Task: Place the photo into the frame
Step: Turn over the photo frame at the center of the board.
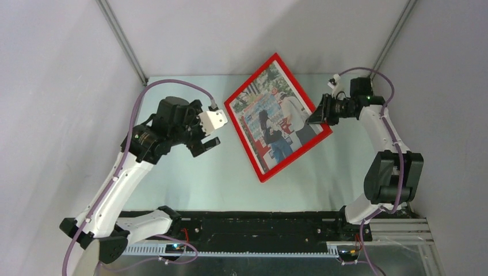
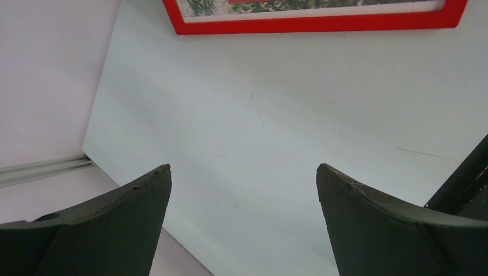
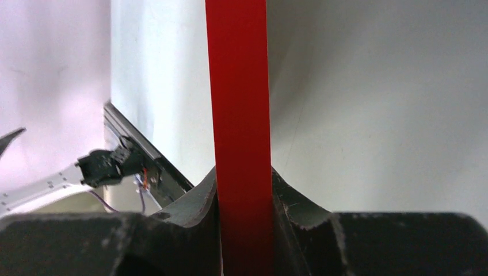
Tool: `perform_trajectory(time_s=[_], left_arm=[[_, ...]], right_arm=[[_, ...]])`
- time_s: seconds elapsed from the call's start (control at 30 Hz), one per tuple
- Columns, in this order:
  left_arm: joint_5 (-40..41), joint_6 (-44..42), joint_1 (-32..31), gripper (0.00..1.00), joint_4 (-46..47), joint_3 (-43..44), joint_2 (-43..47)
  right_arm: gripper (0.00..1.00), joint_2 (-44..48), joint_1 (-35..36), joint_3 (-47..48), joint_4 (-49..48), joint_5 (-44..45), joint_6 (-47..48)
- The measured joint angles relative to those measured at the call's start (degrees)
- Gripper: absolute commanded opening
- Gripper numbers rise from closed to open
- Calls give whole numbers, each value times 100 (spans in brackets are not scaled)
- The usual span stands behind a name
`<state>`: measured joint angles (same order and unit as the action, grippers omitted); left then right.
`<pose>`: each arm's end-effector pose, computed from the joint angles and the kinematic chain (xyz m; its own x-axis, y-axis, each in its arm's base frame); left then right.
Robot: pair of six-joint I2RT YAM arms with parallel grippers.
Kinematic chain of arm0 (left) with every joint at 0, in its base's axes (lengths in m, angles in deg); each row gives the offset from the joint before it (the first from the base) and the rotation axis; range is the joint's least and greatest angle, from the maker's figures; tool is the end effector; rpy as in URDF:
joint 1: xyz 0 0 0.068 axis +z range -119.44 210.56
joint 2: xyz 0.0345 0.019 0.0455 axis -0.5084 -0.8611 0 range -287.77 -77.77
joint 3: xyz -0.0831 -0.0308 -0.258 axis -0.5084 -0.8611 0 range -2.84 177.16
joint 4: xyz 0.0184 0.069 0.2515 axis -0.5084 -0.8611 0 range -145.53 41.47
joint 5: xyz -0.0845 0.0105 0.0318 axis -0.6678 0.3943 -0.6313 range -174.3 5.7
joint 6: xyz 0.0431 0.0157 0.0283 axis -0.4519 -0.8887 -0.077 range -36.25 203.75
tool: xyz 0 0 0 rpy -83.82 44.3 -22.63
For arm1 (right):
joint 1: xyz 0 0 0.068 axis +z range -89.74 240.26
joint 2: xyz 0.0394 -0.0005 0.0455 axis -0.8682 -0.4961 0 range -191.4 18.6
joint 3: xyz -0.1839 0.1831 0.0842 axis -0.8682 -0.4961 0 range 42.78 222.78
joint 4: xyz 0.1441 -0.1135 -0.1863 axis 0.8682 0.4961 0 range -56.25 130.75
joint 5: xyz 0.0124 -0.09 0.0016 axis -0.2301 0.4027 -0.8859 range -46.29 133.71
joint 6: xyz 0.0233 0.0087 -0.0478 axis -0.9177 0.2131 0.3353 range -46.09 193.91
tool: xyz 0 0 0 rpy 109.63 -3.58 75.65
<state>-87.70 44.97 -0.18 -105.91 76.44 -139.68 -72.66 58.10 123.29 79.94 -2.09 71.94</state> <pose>0.1670 -0.1018 0.4064 -0.0867 0.7790 -0.6210 0.7743 0.4449 0.4501 0.3323 0.0130 0.3080 -0.8496 0.0559 -0.5245 -0.3356 0.7098 0.6193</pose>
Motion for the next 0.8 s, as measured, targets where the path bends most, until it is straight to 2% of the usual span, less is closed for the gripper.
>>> perform_trajectory(time_s=[0.13, 0.23, 0.43, 0.47, 0.63, 0.8], left_arm=[[-37, 87, 4, 100, 33, -55, -2], [-63, 142, 7, 100, 66, -55, -26], [-136, 232, 9, 100, 129, -55, -188], [-136, 245, 9, 100, 136, -55, -232], [-138, 295, 9, 100, 162, -55, -400], [-138, 330, 11, 100, 164, -28, -603]], right_arm=[[0, 0, -284, -866, -1010, -382, -592], [6, 0, -470, -1668, -1971, -671, -1058], [23, -79, -590, -2793, -3329, -931, -1582], [28, -116, -590, -2900, -3512, -953, -1637], [41, -393, -590, -3165, -4041, -946, -1755], [53, -787, -597, -3353, -4085, -667, -1770]])
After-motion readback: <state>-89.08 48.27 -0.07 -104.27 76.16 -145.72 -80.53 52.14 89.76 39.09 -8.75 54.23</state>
